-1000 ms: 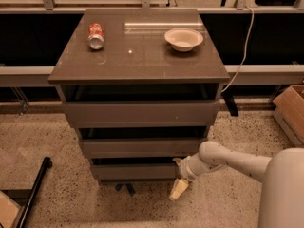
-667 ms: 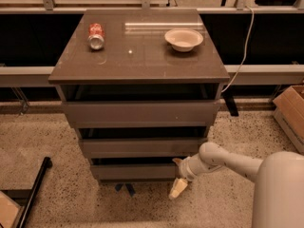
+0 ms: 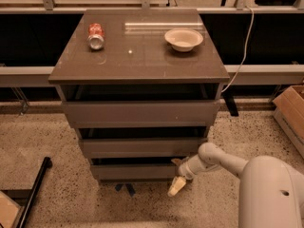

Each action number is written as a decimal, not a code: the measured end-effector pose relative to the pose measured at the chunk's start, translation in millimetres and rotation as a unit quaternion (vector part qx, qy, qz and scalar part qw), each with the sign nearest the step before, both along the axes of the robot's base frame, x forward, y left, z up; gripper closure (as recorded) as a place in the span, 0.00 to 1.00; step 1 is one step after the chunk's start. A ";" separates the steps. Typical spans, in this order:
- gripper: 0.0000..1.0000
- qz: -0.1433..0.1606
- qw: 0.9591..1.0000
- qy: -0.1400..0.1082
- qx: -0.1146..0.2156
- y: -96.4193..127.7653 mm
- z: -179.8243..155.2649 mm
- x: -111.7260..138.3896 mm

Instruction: Open bottom drawer

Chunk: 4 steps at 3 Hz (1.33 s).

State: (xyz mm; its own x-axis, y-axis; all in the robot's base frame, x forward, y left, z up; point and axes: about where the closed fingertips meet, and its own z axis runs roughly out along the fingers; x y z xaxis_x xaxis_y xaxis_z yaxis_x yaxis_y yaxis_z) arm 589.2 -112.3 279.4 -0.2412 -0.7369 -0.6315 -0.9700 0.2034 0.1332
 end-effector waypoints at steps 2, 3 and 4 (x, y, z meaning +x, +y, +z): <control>0.00 -0.013 0.999 0.013 0.030 -1.0 -29.9 33.2; 0.00 -0.025 0.999 0.008 0.029 2.8 -36.2 32.7; 0.00 -0.044 0.999 -0.010 0.028 7.1 -44.7 39.7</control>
Offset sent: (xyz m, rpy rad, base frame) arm 0.0503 -0.0010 -0.0492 0.1049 0.0709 -0.0380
